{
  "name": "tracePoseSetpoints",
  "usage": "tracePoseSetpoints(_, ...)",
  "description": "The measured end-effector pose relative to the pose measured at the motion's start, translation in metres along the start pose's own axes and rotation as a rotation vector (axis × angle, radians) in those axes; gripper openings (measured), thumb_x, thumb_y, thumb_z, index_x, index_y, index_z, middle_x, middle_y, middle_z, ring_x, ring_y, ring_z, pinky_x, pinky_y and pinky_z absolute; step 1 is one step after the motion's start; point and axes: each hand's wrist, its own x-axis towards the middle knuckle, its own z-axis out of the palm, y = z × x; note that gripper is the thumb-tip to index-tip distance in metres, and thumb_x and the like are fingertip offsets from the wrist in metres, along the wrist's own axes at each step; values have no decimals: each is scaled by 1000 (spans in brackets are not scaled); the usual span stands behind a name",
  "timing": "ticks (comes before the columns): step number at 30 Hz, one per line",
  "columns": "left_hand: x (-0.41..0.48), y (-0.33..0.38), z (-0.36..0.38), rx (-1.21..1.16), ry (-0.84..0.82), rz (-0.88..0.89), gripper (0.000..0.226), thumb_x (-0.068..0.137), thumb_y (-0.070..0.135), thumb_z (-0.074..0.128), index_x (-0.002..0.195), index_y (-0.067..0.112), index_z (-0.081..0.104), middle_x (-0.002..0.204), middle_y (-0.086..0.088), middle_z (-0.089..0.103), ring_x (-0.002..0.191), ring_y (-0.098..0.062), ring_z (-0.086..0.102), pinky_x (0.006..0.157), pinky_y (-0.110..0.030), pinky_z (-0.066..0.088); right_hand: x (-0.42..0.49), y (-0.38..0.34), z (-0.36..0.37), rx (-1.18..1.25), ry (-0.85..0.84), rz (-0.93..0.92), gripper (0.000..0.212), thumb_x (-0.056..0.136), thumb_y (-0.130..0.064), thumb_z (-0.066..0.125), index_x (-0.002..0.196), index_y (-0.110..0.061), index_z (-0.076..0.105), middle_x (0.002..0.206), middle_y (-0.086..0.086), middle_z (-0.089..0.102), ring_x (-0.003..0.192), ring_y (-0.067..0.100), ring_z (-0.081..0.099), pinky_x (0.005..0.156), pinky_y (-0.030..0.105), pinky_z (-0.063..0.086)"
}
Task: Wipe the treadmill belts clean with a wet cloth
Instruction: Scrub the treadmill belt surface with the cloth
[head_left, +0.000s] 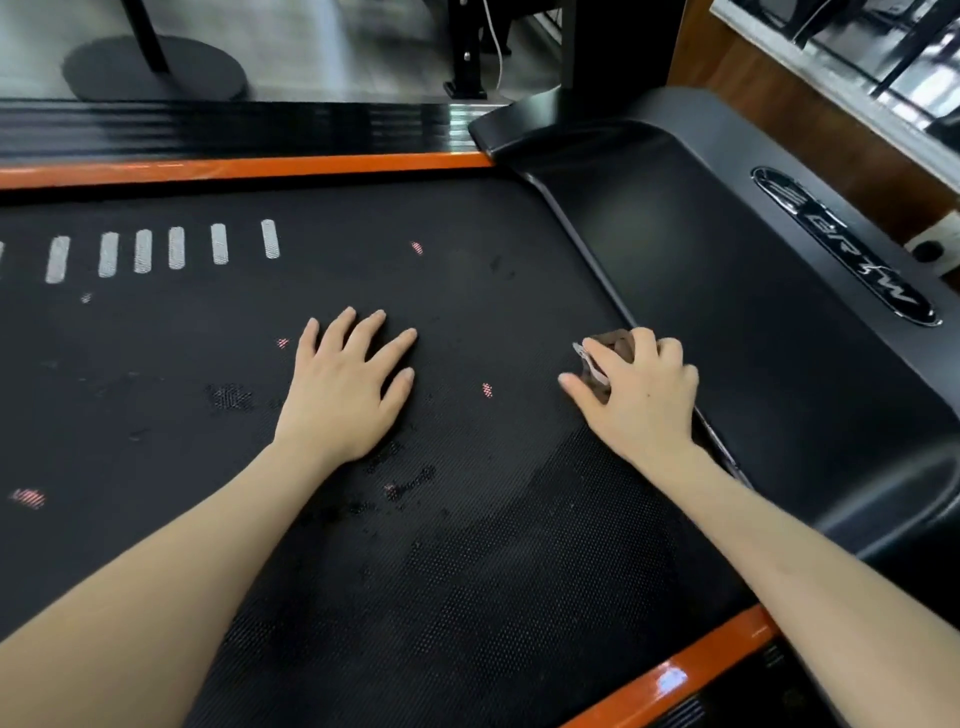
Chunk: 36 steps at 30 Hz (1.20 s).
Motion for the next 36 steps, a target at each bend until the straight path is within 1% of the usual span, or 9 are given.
tracePoseSetpoints(3, 0, 0, 0, -2, 5, -11, 58, 92, 50, 20, 136, 28, 50, 142, -11, 46, 135, -36, 34, 112, -55, 18, 36, -2, 4, 51, -106, 75, 35, 89, -50, 53, 104, -24, 72, 94, 13, 57, 79, 35, 52, 59, 33, 34)
tracePoseSetpoints(6, 0, 2, 1, -7, -3, -15, 59, 91, 50, 18, 137, 28, 49, 143, -11, 45, 136, -36, 32, 113, -54, 16, 40, -26, 1, 102, -67, 224, 42, 92, -45, 48, 123, -22, 63, 99, 17, 59, 83, 37, 55, 60, 35, 35)
tracePoseSetpoints(9, 0, 0, 1, -8, -2, -15, 60, 91, 49, 16, 138, 29, 47, 144, -10, 44, 137, -35, 30, 114, -53, 15, -10, -80, -25, 208, 15, -86, 52, 86, -49, 41, 121, -14, 57, 85, 12, 60, 71, 34, 56, 51, 35, 42)
tracePoseSetpoints(13, 0, -4, 2, -15, 2, -9, 60, 92, 47, 14, 139, 28, 45, 146, -7, 43, 138, -34, 29, 114, -51, 13, -24, -86, -30, 250, -57, -404, 34, 88, -45, 50, 98, -15, 65, 83, 5, 60, 69, 27, 56, 48, 33, 44)
tracePoseSetpoints(16, 0, -3, 2, -16, 1, -13, 62, 91, 47, 12, 141, 28, 43, 147, -7, 41, 139, -33, 27, 115, -50, 11, 45, -54, -2, -24, -130, -114, 32, 93, -43, 48, 97, -15, 62, 93, 11, 61, 85, 34, 59, 58, 34, 41)
tracePoseSetpoints(19, 1, -1, 4, 5, 3, -18, 62, 91, 46, 11, 141, 28, 43, 147, -7, 41, 139, -33, 27, 115, -51, 12, 76, -41, 12, -1, -166, 166, 36, 97, -43, 44, 109, -12, 59, 107, 14, 60, 98, 35, 55, 66, 36, 35)
tracePoseSetpoints(27, 2, -3, 5, 13, 0, -16, 60, 92, 45, 13, 141, 28, 42, 147, -7, 41, 139, -33, 27, 115, -51, 12, -12, -96, -26, 277, -51, -418, 35, 91, -41, 46, 85, -15, 68, 78, 6, 60, 66, 27, 55, 46, 30, 42)
tracePoseSetpoints(32, 3, -2, 5, 11, 6, -15, 61, 91, 44, 13, 140, 27, 45, 145, -9, 43, 138, -34, 29, 114, -53, 13, 83, -61, 9, 40, -131, 92, 36, 99, -40, 39, 109, -14, 61, 109, 13, 59, 100, 34, 53, 68, 37, 38)
tracePoseSetpoints(36, 4, -1, 4, 17, -4, -13, 61, 91, 44, 12, 139, 27, 45, 145, -10, 43, 137, -35, 30, 113, -53, 14, 41, -106, -18, 117, -95, -39, 32, 94, -37, 43, 96, -13, 64, 97, 11, 61, 88, 33, 57, 62, 36, 42)
